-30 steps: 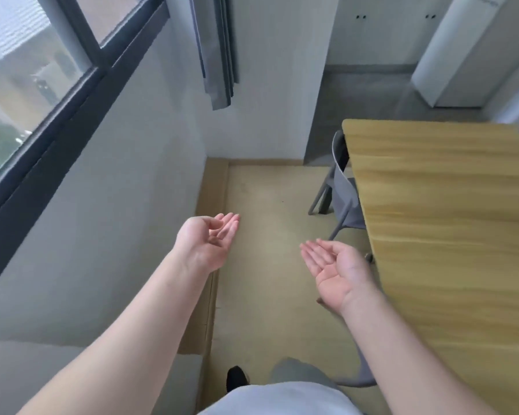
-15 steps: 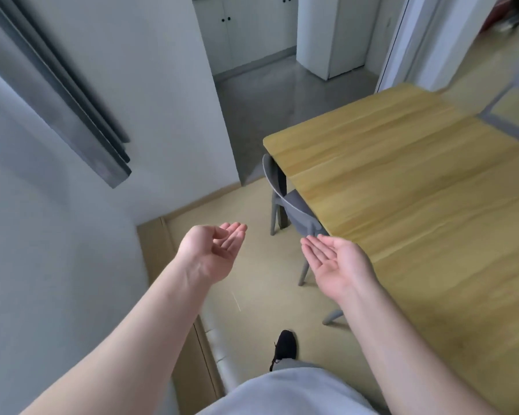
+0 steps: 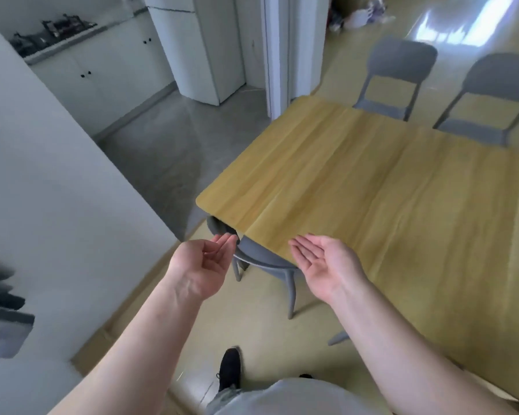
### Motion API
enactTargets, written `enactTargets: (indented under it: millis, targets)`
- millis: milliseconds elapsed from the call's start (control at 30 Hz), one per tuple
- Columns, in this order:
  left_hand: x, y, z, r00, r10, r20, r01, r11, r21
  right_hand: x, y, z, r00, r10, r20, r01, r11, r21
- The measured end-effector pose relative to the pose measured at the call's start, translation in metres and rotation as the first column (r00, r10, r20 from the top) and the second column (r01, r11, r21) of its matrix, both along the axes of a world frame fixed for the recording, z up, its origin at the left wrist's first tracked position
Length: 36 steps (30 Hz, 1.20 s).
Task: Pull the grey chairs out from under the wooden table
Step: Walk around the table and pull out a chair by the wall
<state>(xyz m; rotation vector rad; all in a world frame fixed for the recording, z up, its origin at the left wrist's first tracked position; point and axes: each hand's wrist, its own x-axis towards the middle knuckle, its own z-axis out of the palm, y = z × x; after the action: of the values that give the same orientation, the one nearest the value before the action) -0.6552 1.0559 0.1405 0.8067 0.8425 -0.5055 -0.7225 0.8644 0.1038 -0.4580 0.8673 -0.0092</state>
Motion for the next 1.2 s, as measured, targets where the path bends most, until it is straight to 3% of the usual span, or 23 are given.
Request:
enactTargets:
  millis: [100,267,467,667,767,933,1100,1200]
  targets:
    - [0.037,-0.019,-0.004,0.979,-0.205,-0.009,0.205,0.979,0.005,0.000,0.000,-0.003,0.973,-0.225,-0.049,0.225,0.974,0.000]
    - [0.072,-0.062,-0.013,0.857,-0.515,-0.004,0.514,0.857,-0.025,-0.028,0.004,-0.006,0.854,-0.511,-0.096,0.512,0.859,-0.020]
    - [0.037,-0.127,-0.036,0.593,-0.803,-0.069,0.800,0.596,-0.069,-0.105,0.011,-0.003,0.588,-0.788,-0.183,0.792,0.607,-0.068]
    - [-0.051,-0.196,-0.036,0.291,-0.957,-0.014,0.955,0.291,-0.059,-0.190,0.004,0.006,0.343,-0.921,-0.181,0.924,0.366,-0.113]
    - [-0.089,-0.227,-0.032,0.131,-0.991,0.018,0.991,0.131,-0.018,-0.225,0.001,0.000,0.226,-0.962,-0.155,0.964,0.243,-0.104]
    - [-0.146,-0.279,-0.035,-0.214,-0.977,0.025,0.976,-0.212,0.048,-0.260,0.006,-0.022,0.044,-0.977,-0.211,0.993,0.067,-0.102]
    - [-0.191,-0.334,-0.054,-0.584,-0.812,0.001,0.793,-0.570,0.215,-0.259,0.004,-0.049,-0.079,-0.952,-0.294,0.994,-0.052,-0.099]
    - [-0.213,-0.366,-0.081,-0.713,-0.700,-0.049,0.662,-0.694,0.285,-0.248,-0.004,-0.066,-0.163,-0.923,-0.349,0.984,-0.128,-0.122]
